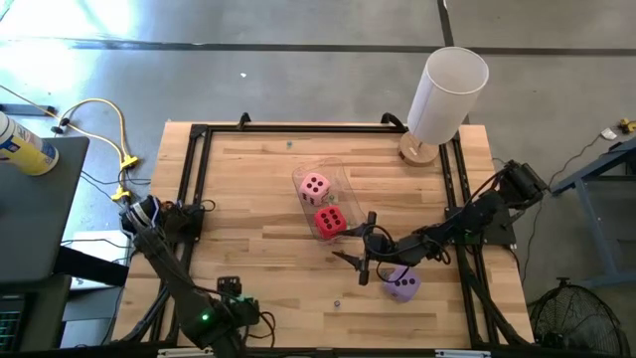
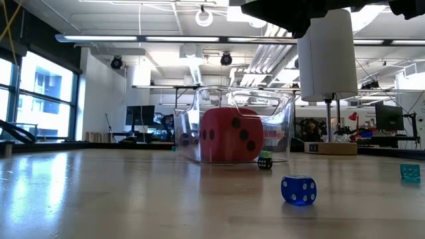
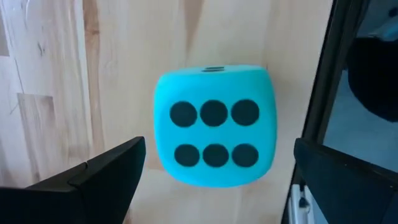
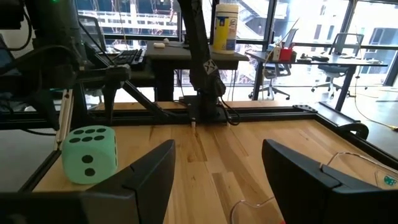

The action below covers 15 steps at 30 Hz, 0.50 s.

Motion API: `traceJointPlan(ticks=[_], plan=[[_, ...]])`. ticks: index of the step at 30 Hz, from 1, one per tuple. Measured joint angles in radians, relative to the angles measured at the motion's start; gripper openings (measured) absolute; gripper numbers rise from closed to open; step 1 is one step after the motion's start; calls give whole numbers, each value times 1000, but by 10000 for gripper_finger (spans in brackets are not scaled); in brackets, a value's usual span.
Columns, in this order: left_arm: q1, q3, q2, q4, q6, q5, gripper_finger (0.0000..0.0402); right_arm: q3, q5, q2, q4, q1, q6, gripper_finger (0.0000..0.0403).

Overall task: Pick & Place Dice
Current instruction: Put the large blue dice into the transparent bin

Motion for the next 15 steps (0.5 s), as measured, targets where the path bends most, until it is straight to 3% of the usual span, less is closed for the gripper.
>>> traceJointPlan(ticks=[15], plan=[[-2,3,66,-24,-2,-1,399,0,0,0,-1,0,1,232]])
